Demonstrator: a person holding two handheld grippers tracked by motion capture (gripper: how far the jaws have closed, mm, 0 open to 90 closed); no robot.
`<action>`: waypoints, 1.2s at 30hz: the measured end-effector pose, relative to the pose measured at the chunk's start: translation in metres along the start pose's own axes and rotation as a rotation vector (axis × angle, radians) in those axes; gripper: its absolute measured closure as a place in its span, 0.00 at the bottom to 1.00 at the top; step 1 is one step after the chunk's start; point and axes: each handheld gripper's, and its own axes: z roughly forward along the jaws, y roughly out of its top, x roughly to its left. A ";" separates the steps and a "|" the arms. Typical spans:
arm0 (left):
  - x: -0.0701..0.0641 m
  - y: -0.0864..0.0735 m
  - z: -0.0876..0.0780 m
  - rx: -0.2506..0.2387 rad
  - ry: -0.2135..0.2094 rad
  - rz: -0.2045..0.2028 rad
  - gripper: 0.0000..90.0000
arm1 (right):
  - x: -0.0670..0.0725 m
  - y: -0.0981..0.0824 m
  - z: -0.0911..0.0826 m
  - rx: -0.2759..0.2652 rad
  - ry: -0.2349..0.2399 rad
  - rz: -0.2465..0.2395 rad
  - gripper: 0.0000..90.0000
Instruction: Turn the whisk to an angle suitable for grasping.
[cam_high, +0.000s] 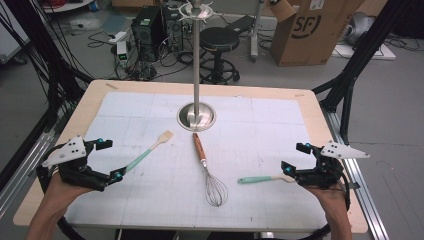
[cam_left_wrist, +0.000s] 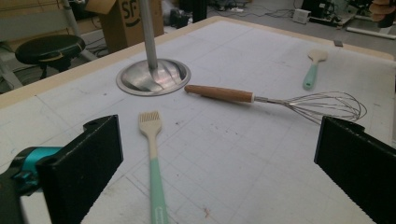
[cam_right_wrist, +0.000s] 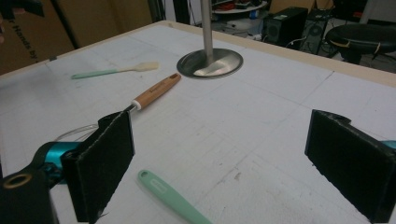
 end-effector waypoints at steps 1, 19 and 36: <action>0.000 0.000 -0.001 0.001 0.003 0.003 0.02 | -0.001 0.000 0.000 -0.003 -0.001 -0.006 0.07; -0.001 -0.003 -0.002 0.002 0.000 0.022 0.02 | 0.000 0.012 0.008 -0.002 0.035 -0.023 0.07; 0.000 -0.004 -0.001 0.001 -0.021 0.024 0.02 | 0.020 0.073 0.049 0.153 0.169 -0.194 0.07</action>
